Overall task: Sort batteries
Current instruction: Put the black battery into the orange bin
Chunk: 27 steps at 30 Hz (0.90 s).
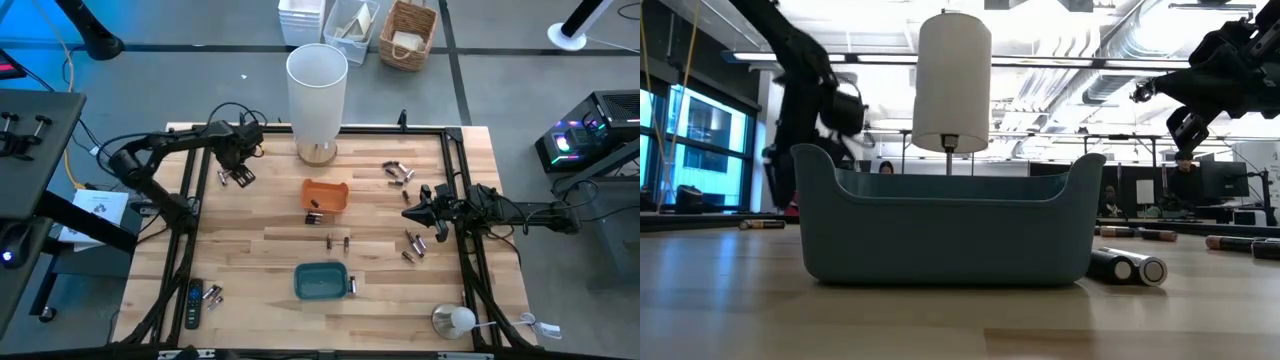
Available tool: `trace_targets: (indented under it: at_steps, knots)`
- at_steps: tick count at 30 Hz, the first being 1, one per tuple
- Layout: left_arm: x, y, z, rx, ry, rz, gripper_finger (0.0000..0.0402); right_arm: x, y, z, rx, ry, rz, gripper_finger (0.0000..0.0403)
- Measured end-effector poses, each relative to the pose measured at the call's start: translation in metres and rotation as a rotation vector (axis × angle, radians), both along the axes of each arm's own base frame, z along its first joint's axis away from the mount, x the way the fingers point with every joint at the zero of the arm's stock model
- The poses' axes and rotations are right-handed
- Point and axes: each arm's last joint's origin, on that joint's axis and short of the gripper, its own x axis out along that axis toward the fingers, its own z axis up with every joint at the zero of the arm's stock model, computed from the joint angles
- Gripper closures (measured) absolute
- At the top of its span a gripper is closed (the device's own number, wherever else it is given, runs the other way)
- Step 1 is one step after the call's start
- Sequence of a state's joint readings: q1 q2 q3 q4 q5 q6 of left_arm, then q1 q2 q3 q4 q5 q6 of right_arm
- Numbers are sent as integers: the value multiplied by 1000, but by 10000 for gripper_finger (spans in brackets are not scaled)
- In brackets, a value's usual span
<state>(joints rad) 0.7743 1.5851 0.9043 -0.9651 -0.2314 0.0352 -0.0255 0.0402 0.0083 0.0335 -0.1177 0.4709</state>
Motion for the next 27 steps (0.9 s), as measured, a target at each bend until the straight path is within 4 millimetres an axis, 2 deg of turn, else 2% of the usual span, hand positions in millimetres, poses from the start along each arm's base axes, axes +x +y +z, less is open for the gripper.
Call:
trace_targets:
  at_steps: [7, 14, 17, 20, 24, 27]
  knots:
    - [2, 14, -28, -51, 56, -15, 236, 0, 0, 0, 0, 0, 1, 403]
    - [4, 12, -34, -93, 78, -68, 241, 0, 0, 0, 0, 0, 5, 403]
    - [5, 11, -35, -128, 48, -93, 282, 0, 0, 0, 0, 0, 5, 403]
    - [6, 9, -34, -155, 23, -93, 366, 0, 0, 0, 0, 0, 4, 403]
    - [10, 2, -25, -190, -85, -74, 374, 0, 0, 0, 0, 0, 3, 403]
    - [18, -10, -4, -206, -255, -87, 375, 0, 0, 0, 0, 0, 2, 403]
